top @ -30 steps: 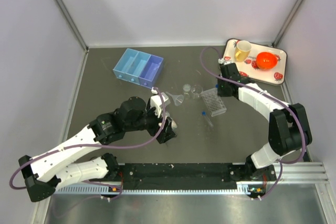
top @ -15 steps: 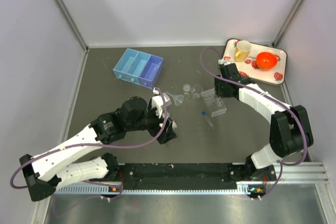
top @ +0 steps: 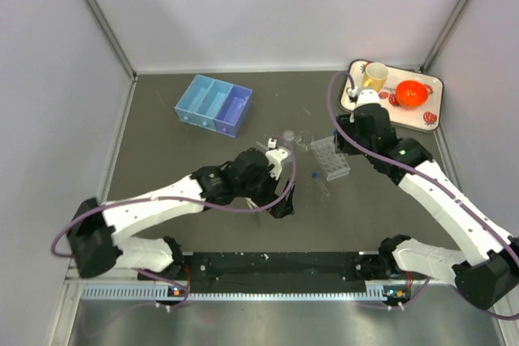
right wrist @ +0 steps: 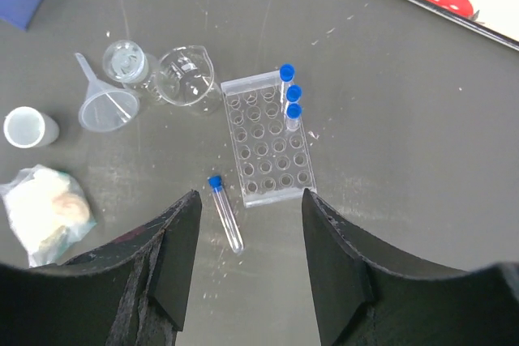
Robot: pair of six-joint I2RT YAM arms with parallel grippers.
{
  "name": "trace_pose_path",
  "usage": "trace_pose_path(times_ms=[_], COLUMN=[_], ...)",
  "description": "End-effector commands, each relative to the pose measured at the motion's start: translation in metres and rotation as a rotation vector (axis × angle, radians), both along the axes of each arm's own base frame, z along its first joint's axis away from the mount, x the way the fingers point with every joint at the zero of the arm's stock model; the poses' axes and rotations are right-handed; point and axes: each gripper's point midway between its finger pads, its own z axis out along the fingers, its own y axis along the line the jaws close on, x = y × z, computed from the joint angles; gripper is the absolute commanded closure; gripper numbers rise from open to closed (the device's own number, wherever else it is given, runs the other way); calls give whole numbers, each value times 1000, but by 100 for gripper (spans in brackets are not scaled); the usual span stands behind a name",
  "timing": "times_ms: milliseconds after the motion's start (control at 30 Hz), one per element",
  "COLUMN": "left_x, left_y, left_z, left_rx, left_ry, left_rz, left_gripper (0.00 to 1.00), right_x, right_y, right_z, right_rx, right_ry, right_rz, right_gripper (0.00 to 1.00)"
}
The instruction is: Organize the chemistry lab equipment
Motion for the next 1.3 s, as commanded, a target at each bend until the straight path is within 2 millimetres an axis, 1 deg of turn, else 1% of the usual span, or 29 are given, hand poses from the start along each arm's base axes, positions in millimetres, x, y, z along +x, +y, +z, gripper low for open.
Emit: trace_pose_path(times_ms=[0,33,100,133,167,200,233,267,300,333,367,400,433,467,500,533,567,600,633,700,733,800,833,900,967,1000,1167,1200,1267], left_x=[17,20,26,26,30,36,37,41,43,45,49,50,52,60,62,63,67,68,67,70,71,74,76,77,83,84,92,91,95], left_y=[-40,-45,-60,-67,-75,-77,-82,-91,-93,-97,-107,-109,-113,-119,-121,-122,-128,-129,-129,-132,-132,-132,-136,-130,-132,-128,-135,-133,-138], left_z=[-8,-25,-25,-37,-34,-37,-49,-43,-45,-55,-47,-49,-57,-51,-53,-67,-64,-68,-82,-85,-94,-95,-99,-106,-110,-111,-114,-120,-117], left_rx=[-21,26,11,25,13,25,50,35,51,82,63,73,93,82,89,122,120,136,170,185,204,227,241,292,308,333,357,380,368], left_ry=[97,133,179,217,218,212,235,235,242,250,245,252,256,232,237,254,249,256,276,275,278,269,269,267,260,252,250,254,251], left_rz=[140,161,219,243,257,289,307,308,311,331,332,339,357,381,393,416,426,440,455,482,500,521,530,552,576,592,624,631,638], left_gripper=[2,2,2,2,2,2,1,1,2,2,2,2,2,2,2,2,2,2,2,3,5,10,10,11,11,11,11,11,11], right_x=[-25,-30,-37,-41,-45,-47,-49,-52,-56,-59,-61,-63,-65,-66,-68,-68,-69,-70,-71,-72,-73,-74,-75,-77,-79,-80,-84,-85,-86], right_y=[-15,-18,-23,-26,-29,-32,-33,-34,-35,-36,-35,-37,-36,-36,-36,-37,-38,-41,-43,-45,-47,-47,-47,-45,-45,-44,-45,-45,-43], right_z=[11,10,11,10,11,11,11,10,14,13,16,19,19,19,21,22,22,23,25,27,30,30,31,30,30,29,30,32,32], right_rx=[25,19,17,10,10,8,10,18,35,41,59,71,78,84,93,90,92,87,92,95,102,107,115,126,138,145,160,165,173], right_ry=[-12,-5,-14,-13,-19,-24,-28,-25,-41,-41,-51,-64,-66,-67,-73,-74,-74,-80,-89,-100,-111,-113,-116,-115,-117,-119,-135,-141,-141], right_rz=[-36,-36,-39,-39,-39,-45,-45,-45,-44,-44,-45,-45,-41,-41,-36,-39,-43,-54,-59,-71,-76,-77,-76,-64,-65,-60,-52,-48,-37], right_gripper=[47,47,47,47,47,47,47,47,47,47,47,46,46,46,46,46,46,46,46,46,46,47,47,47,47,47,48,48,48])
